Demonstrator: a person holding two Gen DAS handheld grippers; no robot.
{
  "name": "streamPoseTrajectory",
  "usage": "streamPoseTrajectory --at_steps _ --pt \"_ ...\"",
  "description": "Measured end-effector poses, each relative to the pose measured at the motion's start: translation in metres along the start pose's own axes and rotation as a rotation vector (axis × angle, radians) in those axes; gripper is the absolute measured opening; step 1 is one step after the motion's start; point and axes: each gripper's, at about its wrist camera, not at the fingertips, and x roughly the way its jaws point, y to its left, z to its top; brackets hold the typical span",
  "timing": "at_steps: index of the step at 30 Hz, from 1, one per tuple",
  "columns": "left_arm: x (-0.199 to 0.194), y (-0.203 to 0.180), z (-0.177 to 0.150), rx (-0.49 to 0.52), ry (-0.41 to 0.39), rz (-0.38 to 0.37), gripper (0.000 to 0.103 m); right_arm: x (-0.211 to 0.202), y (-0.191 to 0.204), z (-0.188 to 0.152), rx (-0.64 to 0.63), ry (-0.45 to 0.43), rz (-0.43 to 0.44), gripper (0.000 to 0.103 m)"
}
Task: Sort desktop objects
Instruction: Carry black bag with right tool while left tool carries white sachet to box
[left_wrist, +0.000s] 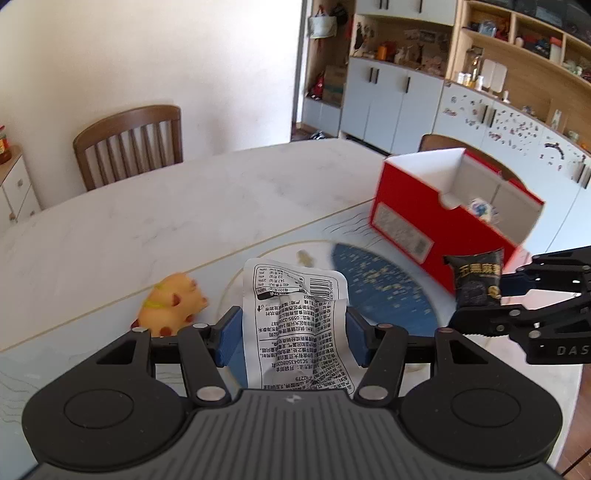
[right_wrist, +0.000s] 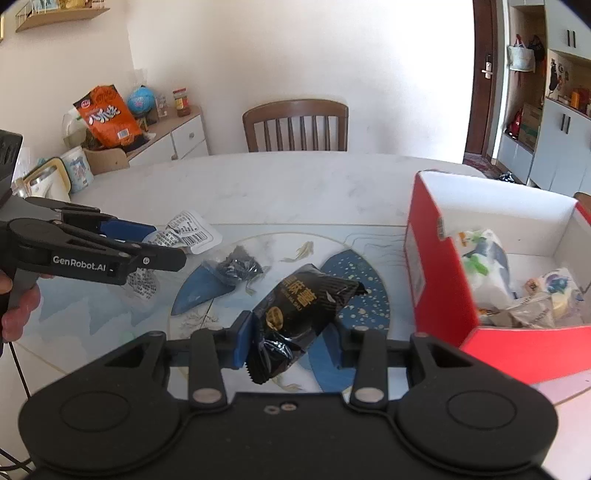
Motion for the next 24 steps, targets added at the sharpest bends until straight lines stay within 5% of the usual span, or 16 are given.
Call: streamPoseTrajectory --at_steps 24 --pt "-0.019 -0.085 0.042 0.062 -0.055 -0.115 0.058 -0.060 -0.036 0.003 0.020 -0.074 -0.061 0.040"
